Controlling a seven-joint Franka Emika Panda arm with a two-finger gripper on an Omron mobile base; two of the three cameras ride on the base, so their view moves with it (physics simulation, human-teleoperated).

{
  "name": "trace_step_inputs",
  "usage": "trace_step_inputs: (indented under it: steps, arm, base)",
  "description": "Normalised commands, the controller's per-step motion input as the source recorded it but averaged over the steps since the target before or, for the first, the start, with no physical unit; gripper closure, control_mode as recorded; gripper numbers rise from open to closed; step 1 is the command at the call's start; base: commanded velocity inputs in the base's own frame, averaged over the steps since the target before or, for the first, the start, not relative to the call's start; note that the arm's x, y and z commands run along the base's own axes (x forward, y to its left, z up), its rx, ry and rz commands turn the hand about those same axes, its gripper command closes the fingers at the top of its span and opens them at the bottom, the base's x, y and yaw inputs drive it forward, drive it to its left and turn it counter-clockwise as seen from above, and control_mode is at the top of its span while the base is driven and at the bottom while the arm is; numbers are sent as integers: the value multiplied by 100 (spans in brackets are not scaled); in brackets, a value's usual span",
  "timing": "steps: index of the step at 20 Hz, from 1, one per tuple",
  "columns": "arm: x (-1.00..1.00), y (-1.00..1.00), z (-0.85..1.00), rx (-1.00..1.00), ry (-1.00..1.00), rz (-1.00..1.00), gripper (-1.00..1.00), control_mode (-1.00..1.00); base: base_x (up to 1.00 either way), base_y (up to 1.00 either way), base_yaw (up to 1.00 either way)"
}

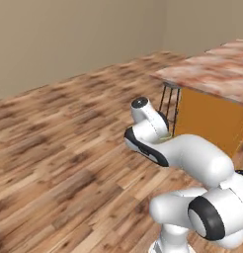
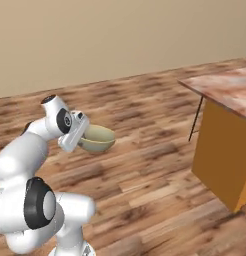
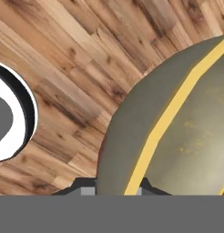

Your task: Clear the mugs and bowl far away from the sink.

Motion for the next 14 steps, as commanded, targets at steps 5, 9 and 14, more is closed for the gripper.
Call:
trace_step_inputs:
  steps: [5,9,14]
  arm:
    - [0,0,0,0,0,0,100,100]
    - [0,0,0,0,0,0,100,100]
    - [0,0,0,0,0,0,100,100]
  base:
    - [-28,-100,-52]
    - [0,-100,-43]
    - [7,-100,-28]
